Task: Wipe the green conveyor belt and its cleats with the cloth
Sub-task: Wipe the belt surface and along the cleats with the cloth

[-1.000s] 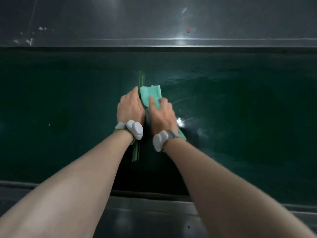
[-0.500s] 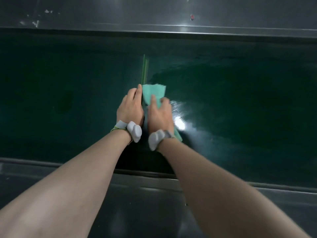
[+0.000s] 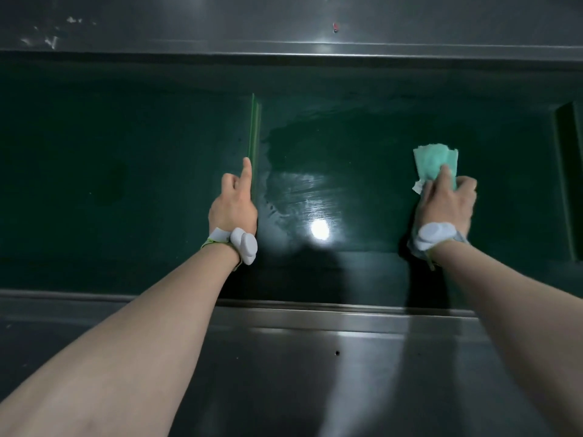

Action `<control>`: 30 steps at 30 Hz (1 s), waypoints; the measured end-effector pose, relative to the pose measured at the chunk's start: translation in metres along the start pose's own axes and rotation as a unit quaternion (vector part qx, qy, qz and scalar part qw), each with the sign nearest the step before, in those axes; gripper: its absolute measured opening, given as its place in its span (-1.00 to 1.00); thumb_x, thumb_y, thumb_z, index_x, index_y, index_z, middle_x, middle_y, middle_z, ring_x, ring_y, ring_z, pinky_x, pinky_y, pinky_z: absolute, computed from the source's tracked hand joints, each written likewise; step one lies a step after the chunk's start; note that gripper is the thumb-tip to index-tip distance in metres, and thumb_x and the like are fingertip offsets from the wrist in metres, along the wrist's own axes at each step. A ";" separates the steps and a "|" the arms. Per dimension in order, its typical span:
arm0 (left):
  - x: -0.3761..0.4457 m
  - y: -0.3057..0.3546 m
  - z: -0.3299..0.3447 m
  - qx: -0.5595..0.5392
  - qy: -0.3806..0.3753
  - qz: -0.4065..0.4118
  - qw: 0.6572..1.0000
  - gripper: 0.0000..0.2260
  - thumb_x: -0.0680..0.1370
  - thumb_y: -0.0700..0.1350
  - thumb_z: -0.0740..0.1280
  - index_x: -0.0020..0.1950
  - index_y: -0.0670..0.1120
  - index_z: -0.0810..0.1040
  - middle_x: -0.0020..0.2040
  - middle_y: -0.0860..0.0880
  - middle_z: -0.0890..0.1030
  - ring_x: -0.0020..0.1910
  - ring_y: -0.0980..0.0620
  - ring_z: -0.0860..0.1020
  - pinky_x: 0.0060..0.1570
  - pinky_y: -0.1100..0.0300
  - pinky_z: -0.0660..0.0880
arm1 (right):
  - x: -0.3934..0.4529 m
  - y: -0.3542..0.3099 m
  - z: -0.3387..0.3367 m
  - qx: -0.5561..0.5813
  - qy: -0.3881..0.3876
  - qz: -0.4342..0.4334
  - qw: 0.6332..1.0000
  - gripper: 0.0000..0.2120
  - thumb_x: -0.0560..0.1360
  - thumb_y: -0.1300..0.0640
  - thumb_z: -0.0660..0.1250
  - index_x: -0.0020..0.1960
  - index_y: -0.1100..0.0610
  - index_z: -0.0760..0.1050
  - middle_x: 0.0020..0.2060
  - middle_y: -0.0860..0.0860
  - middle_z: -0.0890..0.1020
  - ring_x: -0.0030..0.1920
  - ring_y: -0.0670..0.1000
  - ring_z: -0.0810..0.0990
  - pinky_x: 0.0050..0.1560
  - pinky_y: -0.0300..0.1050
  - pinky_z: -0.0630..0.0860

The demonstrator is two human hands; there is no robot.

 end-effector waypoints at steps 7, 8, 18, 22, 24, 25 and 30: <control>0.001 -0.003 0.003 0.014 -0.005 -0.017 1.000 -0.31 0.57 -0.35 0.16 0.67 0.05 0.13 0.13 -0.11 0.42 -0.41 -0.12 0.35 -0.38 0.05 0.31 | -0.149 -0.183 0.072 0.116 -0.140 -0.149 0.972 -0.68 0.67 -0.15 0.14 0.35 -0.04 0.31 0.28 0.16 0.46 0.21 0.22 0.49 0.23 0.12 0.46; 0.002 -0.005 0.003 0.014 -0.007 -0.019 1.000 -0.32 0.58 -0.32 0.16 0.67 0.07 0.12 0.14 -0.12 0.42 -0.39 -0.14 0.37 -0.37 0.04 0.32 | -0.176 -0.207 0.076 0.124 -0.164 -0.200 0.958 -0.65 0.67 -0.01 0.18 0.43 -0.01 0.27 0.30 0.22 0.44 0.17 0.25 0.49 0.17 0.16 0.49; -0.011 -0.002 0.001 -0.003 0.030 -0.038 0.999 -0.29 0.53 -0.40 0.16 0.65 0.05 0.19 0.13 -0.13 0.43 -0.36 -0.09 0.35 -0.38 0.08 0.32 | -0.075 -0.083 0.038 0.064 -0.024 -0.119 0.990 -0.57 0.68 -0.01 0.17 0.52 0.06 0.28 0.27 0.22 0.40 0.17 0.24 0.43 0.02 0.06 0.52; -0.020 -0.001 0.005 -0.028 0.043 -0.050 0.997 -0.34 0.56 -0.40 0.15 0.63 0.02 0.28 0.13 -0.16 0.45 -0.28 -0.08 0.36 -0.33 0.07 0.33 | -0.089 -0.107 0.053 0.064 -0.054 -0.077 0.993 -0.59 0.71 -0.06 0.10 0.50 0.06 0.31 0.30 0.17 0.40 0.22 0.19 0.41 0.19 0.02 0.46; -0.018 -0.001 0.008 -0.035 0.040 -0.059 0.997 -0.36 0.57 -0.38 0.16 0.62 0.02 0.29 0.14 -0.18 0.46 -0.27 -0.09 0.36 -0.31 0.05 0.34 | -0.126 -0.156 0.061 0.101 -0.089 -0.122 0.983 -0.65 0.69 -0.16 0.03 0.38 -0.02 0.27 0.27 0.17 0.45 0.23 0.22 0.46 0.21 0.04 0.45; -0.016 -0.002 0.009 -0.039 0.034 -0.060 0.997 -0.38 0.58 -0.34 0.17 0.62 0.04 0.29 0.14 -0.19 0.45 -0.25 -0.09 0.36 -0.29 0.04 0.35 | -0.148 -0.181 0.064 0.127 -0.111 -0.154 0.974 -0.71 0.68 -0.11 0.04 0.36 -0.06 0.24 0.26 0.21 0.47 0.20 0.27 0.48 0.18 0.11 0.48; -0.014 -0.006 0.005 -0.031 0.031 -0.027 0.999 -0.42 0.61 -0.21 0.23 0.62 0.08 0.27 0.14 -0.18 0.44 -0.24 -0.14 0.42 -0.29 -0.02 0.38 | -0.192 -0.219 0.079 0.022 -0.151 -0.341 0.928 -0.51 0.66 0.18 0.13 0.59 0.16 0.24 0.30 0.24 0.43 0.06 0.24 0.48 0.02 0.12 0.50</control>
Point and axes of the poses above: each hand's wrist, its own x-axis towards the middle knuckle, its own z-axis out of the palm, y = z × x, the point moved 7 cm from there along x, towards the middle knuckle
